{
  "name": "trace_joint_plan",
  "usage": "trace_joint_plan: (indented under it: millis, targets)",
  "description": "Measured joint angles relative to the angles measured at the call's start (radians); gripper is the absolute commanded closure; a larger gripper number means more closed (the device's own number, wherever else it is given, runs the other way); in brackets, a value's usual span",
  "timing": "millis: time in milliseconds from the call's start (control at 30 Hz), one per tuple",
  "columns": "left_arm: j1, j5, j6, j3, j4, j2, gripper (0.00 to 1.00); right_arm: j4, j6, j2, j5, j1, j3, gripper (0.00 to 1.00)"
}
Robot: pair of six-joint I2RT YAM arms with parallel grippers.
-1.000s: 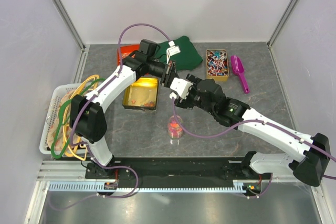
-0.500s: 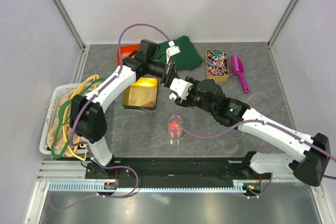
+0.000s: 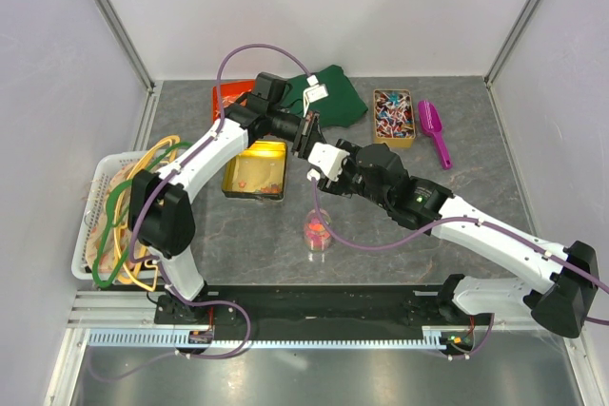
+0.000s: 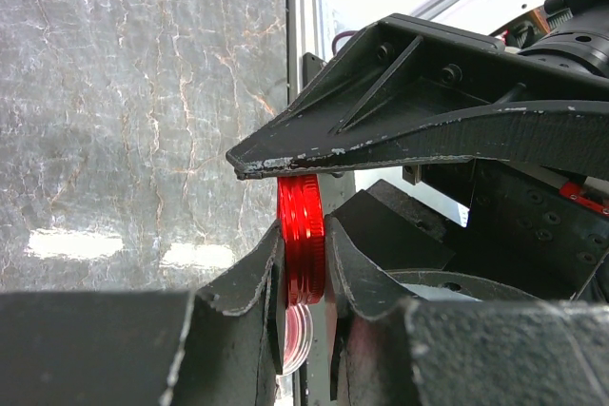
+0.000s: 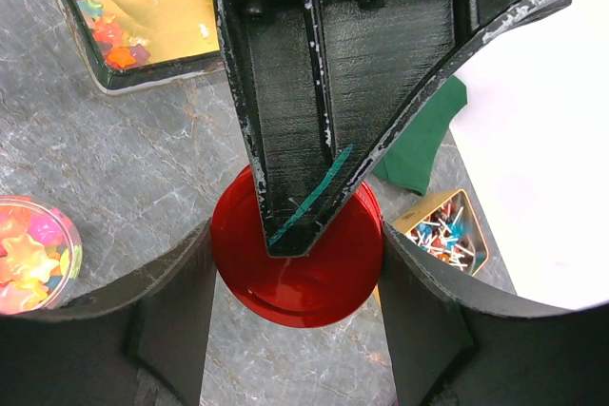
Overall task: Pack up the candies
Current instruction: Pick up the bottle lid at the center of the board.
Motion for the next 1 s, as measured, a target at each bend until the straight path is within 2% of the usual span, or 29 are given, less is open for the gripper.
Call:
trace_joint_plan:
  millis: [233, 400, 667, 833, 1000]
  targets:
    - [0.008, -0.001, -0.008, 0.0, 0.004, 0.0, 0.71, 0.004, 0.0, -0.001, 0.0, 0.0, 0.0, 0.52]
    - [0.056, -0.028, -0.031, 0.016, 0.002, -0.003, 0.62, 0.018, -0.011, -0.005, 0.003, -0.002, 0.001, 0.51]
    - [0.253, -0.18, -0.039, 0.03, 0.048, -0.07, 0.61, -0.005, -0.018, -0.027, 0.003, 0.001, 0.001, 0.51]
    - [0.253, -0.218, -0.034, -0.006, 0.072, -0.116, 0.61, -0.01, -0.018, -0.032, 0.005, 0.003, 0.001, 0.51]
    - [0.231, -0.272, 0.057, -0.151, 0.09, -0.166, 0.61, -0.022, -0.017, -0.043, 0.004, 0.002, 0.001, 0.5]
